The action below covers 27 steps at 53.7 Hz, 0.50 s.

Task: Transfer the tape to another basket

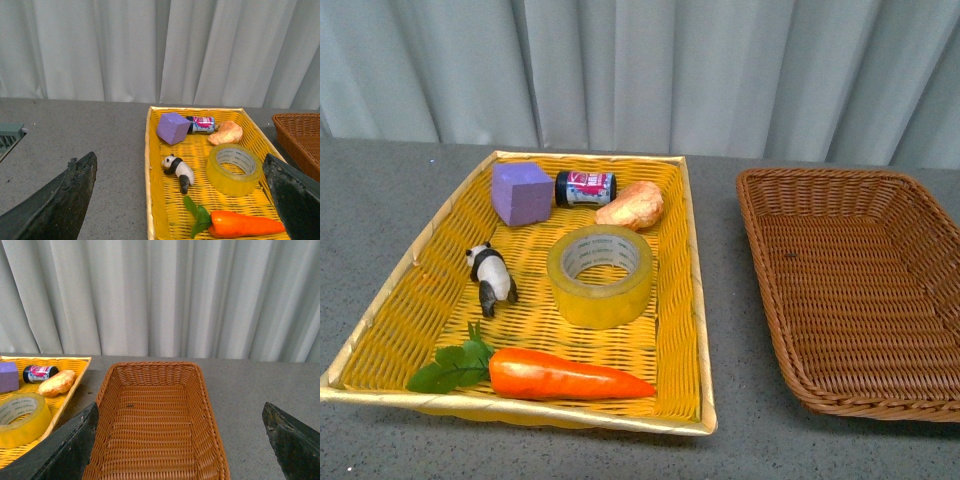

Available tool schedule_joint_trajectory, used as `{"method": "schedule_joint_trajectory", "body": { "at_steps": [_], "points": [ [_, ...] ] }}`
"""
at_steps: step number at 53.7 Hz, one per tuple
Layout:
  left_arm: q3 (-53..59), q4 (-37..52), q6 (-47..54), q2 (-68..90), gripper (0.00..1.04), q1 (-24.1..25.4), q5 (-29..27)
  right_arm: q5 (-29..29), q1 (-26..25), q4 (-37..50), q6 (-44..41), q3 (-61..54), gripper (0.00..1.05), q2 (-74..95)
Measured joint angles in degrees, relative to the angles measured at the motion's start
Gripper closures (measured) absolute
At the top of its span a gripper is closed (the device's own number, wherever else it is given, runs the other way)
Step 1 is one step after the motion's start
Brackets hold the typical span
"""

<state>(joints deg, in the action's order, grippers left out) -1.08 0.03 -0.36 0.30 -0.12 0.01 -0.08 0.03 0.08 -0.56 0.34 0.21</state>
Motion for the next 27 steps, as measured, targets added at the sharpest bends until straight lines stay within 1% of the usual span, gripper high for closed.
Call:
{"method": "schedule_joint_trajectory", "body": {
  "at_steps": [27],
  "points": [
    [0.0, 0.0, 0.0, 0.0, 0.06, 0.0, 0.0, 0.0, 0.0, 0.0, 0.0, 0.0, 0.09, 0.0]
  ]
}}
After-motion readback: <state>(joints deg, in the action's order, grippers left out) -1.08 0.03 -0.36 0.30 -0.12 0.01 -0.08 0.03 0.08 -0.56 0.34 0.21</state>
